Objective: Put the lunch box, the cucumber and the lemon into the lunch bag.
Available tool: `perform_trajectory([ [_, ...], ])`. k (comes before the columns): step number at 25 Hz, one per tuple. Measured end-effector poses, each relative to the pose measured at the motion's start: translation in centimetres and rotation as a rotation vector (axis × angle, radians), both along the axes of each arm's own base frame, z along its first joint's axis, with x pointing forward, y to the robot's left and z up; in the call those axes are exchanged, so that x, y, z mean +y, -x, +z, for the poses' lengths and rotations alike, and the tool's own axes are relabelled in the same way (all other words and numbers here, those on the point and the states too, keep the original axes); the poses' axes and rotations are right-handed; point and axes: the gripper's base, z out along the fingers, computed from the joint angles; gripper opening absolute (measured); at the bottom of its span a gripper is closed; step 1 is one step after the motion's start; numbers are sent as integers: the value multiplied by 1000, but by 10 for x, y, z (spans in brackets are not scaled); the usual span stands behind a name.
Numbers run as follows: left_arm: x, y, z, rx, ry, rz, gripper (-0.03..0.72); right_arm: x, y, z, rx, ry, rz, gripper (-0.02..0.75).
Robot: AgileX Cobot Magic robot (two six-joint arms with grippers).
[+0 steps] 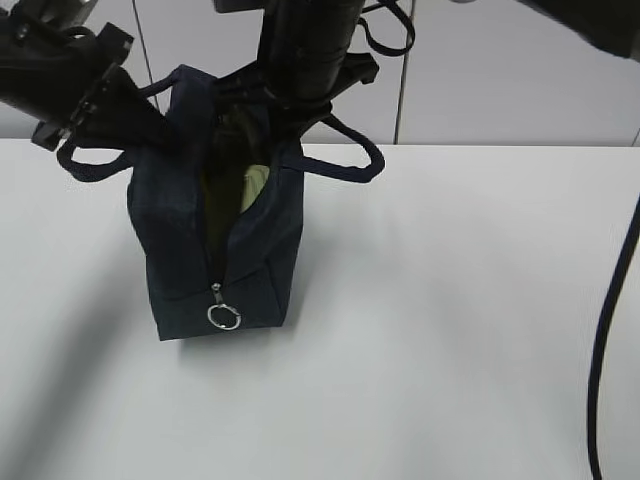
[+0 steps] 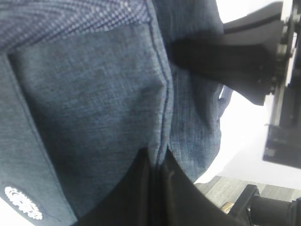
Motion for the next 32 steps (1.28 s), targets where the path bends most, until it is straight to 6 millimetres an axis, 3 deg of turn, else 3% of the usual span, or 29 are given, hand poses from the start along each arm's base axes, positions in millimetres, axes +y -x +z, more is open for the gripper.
perform_trajectory([
  [13, -14, -4, 5, -41, 63, 56, -8, -71, -5, 2, 63, 39, -145, 1],
  [21, -37, 0, 4, -52, 68, 25, -8, -73, 7, -20, 160, 41, -147, 1],
  [27, -48, -7, -15, -15, 69, 32, -9, -78, 14, -10, 142, 45, -149, 1],
  [32, -51, -9, -19, -9, 72, 38, -9, -81, 13, -9, 126, 67, -151, 1],
])
